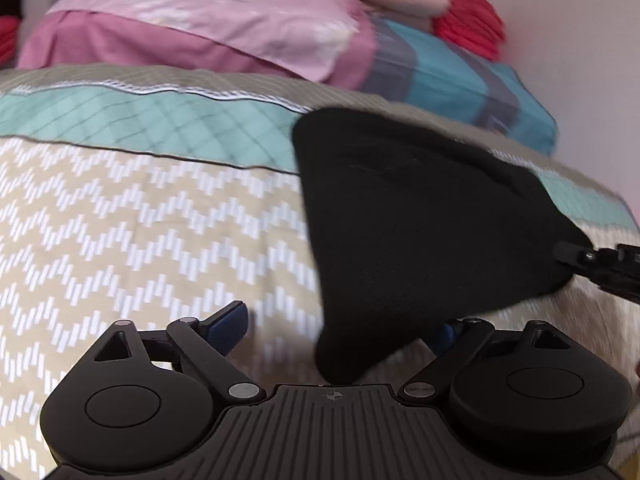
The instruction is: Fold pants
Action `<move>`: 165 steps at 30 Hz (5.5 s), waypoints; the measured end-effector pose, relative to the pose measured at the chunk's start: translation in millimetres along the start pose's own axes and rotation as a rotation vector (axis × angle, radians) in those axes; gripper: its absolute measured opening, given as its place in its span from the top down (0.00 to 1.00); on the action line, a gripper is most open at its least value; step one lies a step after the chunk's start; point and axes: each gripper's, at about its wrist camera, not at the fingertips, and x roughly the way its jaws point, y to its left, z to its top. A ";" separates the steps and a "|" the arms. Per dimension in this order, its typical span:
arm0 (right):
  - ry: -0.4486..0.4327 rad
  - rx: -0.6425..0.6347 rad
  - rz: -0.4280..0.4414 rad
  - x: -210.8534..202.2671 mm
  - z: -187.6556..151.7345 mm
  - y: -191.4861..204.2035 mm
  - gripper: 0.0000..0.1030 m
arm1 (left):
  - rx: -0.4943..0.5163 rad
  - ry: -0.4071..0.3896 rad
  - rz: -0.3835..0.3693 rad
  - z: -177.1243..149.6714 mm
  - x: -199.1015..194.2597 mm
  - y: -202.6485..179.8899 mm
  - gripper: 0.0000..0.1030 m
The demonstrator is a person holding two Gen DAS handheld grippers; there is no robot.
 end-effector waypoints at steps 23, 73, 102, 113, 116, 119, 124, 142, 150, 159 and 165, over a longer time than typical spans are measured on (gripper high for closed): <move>-0.155 0.058 -0.124 27.4 63.8 -7.1 0.31 | -0.061 0.106 -0.085 50.3 47.1 8.5 0.00; 0.017 0.207 -0.304 -212.6 -214.4 45.4 0.24 | 0.276 0.252 0.122 -147.5 -150.4 -68.5 0.00; 0.233 -0.068 -0.448 -191.5 -258.5 130.0 0.12 | 0.271 0.330 0.238 -167.8 -157.5 -75.1 0.00; 0.258 -0.102 -0.440 -183.8 -256.2 139.3 0.11 | 0.262 0.339 0.243 -167.4 -154.7 -74.7 0.00; 0.266 -0.115 -0.434 -181.1 -256.1 142.5 0.11 | 0.256 0.340 0.247 -167.3 -153.8 -73.2 0.00; 0.276 -0.119 -0.430 -178.7 -256.8 143.9 0.11 | 0.249 0.342 0.253 -167.2 -154.1 -72.9 0.00; 0.286 -0.127 -0.423 -176.7 -255.7 145.7 0.11 | 0.241 0.340 0.256 -166.0 -154.0 -73.1 0.00; 0.298 -0.126 -0.417 -175.2 -253.6 148.0 0.09 | 0.236 0.334 0.260 -166.8 -153.2 -74.3 0.00; 0.303 -0.120 -0.410 -174.8 -255.5 147.0 0.09 | 0.241 0.335 0.259 -167.3 -153.3 -75.3 0.00; 0.311 -0.116 -0.406 -172.0 -258.3 148.6 0.08 | 0.247 0.340 0.256 -167.3 -151.0 -73.6 0.00; 0.316 -0.115 -0.401 -169.6 -257.5 150.0 0.08 | 0.259 0.330 0.241 -165.1 -151.9 -73.5 0.00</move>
